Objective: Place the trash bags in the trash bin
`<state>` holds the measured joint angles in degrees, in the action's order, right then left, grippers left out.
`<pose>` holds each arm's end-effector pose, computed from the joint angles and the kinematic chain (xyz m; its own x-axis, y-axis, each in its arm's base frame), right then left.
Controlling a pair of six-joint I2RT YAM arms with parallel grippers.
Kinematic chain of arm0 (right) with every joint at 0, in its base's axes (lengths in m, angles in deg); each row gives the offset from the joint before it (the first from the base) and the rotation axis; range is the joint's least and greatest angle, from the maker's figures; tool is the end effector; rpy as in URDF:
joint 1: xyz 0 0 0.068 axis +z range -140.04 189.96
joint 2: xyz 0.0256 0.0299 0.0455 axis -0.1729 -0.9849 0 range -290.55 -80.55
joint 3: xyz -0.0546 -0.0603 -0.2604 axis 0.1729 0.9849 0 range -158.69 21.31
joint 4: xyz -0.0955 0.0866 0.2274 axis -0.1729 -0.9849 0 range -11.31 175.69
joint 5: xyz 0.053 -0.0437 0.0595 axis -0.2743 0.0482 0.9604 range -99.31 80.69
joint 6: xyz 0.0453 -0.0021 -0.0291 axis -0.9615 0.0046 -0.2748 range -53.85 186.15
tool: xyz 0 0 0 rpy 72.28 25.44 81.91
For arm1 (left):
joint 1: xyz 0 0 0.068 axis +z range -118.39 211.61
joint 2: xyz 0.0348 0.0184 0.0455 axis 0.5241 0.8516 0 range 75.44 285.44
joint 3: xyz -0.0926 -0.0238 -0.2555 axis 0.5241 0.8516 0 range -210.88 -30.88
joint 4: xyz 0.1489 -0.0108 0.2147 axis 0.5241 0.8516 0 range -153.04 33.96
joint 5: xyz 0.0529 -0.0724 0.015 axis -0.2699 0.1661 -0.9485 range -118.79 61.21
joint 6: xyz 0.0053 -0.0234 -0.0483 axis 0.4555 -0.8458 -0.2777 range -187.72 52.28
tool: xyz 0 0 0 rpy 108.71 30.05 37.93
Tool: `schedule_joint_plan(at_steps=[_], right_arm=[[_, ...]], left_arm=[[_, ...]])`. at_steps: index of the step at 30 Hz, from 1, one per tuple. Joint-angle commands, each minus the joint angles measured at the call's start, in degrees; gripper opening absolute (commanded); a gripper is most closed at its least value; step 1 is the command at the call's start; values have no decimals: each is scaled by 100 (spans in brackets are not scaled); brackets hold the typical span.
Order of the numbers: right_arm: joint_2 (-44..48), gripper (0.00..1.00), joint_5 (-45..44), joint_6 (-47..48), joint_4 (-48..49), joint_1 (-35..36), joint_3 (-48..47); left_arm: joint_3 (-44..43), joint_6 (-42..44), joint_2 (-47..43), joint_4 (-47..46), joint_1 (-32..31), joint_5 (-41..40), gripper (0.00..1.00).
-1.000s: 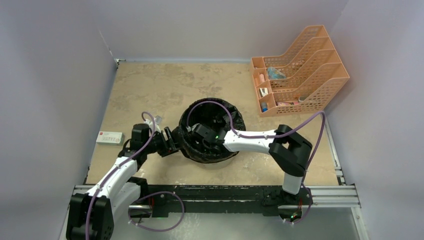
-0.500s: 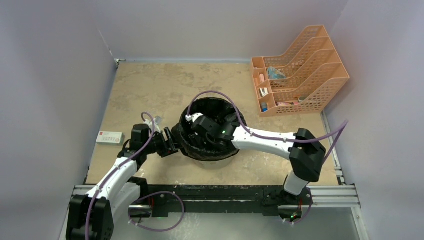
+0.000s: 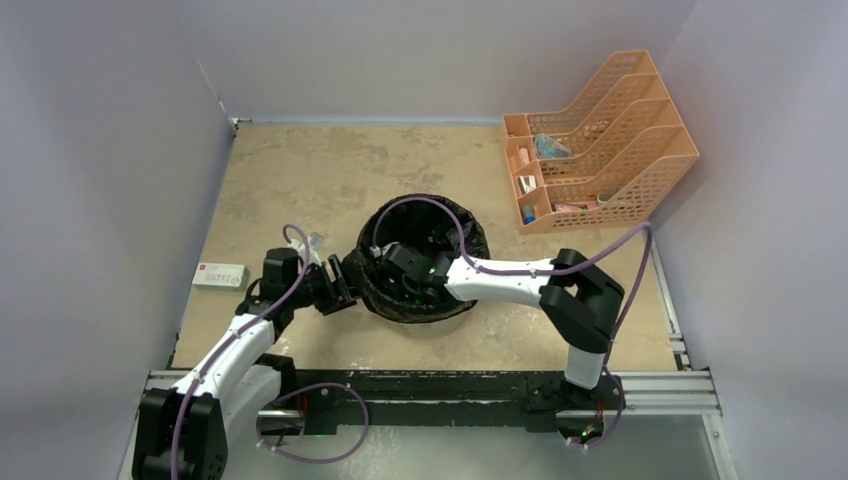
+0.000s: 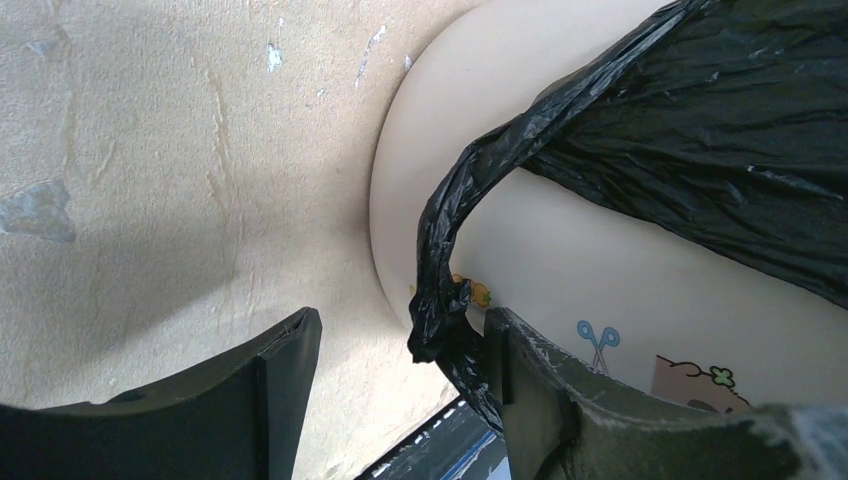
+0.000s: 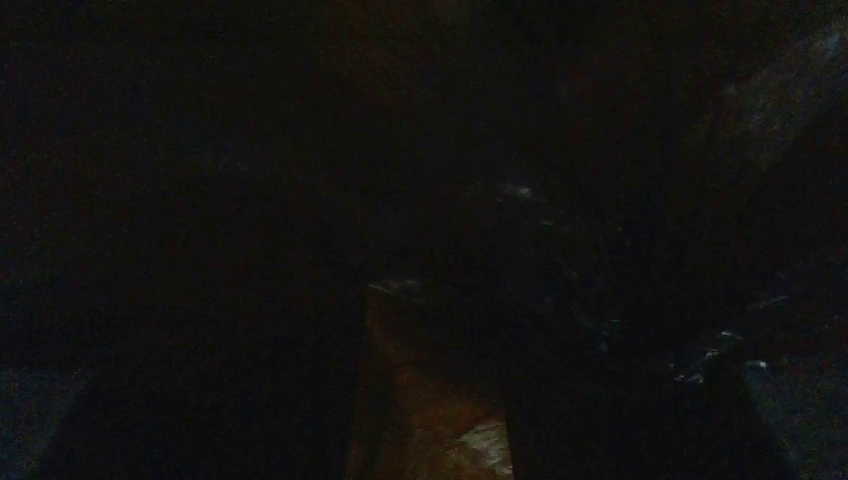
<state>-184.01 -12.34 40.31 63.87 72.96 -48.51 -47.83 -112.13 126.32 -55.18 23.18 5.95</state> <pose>0.1746 0.3384 0.1943 -0.7184 -0.4514 -0.5293 -0.6256 0.7519 0.2079 0.1625 -0.0446 0.1626 -0.8493 -0.4555 -0.2670 -0.0749 0.6046 -0.7930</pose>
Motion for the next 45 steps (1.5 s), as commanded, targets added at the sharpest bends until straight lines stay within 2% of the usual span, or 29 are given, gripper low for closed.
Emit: schedule_joint_plan(at_steps=[1, 12, 16, 24, 34, 39, 43, 45], right_arm=[[-156, 53, 290, -67, 156, 25, 221], [-655, 52, 252, -24, -12, 23, 364], [-326, 52, 199, -167, 86, 28, 174], [602, 59, -393, -445, 311, 28, 108], [1113, 59, -655, -588, 223, 28, -91], [1635, 61, -943, -461, 310, 27, -586], [2230, 68, -1007, -266, 578, 22, -701], [2486, 73, -1332, -162, 617, 19, -812]], left_arm=[[-79, -33, -47, -139, -34, 64, 61], [-96, -63, -5, -199, -34, 47, 61], [-107, -68, -16, -184, -32, 20, 61], [-141, -42, -68, -103, -30, -59, 61], [-224, -16, -106, 33, -35, -142, 61], [-428, -106, -464, 586, -28, -754, 63], [-655, -289, -960, 1206, -29, -1524, 68], [-831, -390, -1216, 1560, -28, -1857, 70]])
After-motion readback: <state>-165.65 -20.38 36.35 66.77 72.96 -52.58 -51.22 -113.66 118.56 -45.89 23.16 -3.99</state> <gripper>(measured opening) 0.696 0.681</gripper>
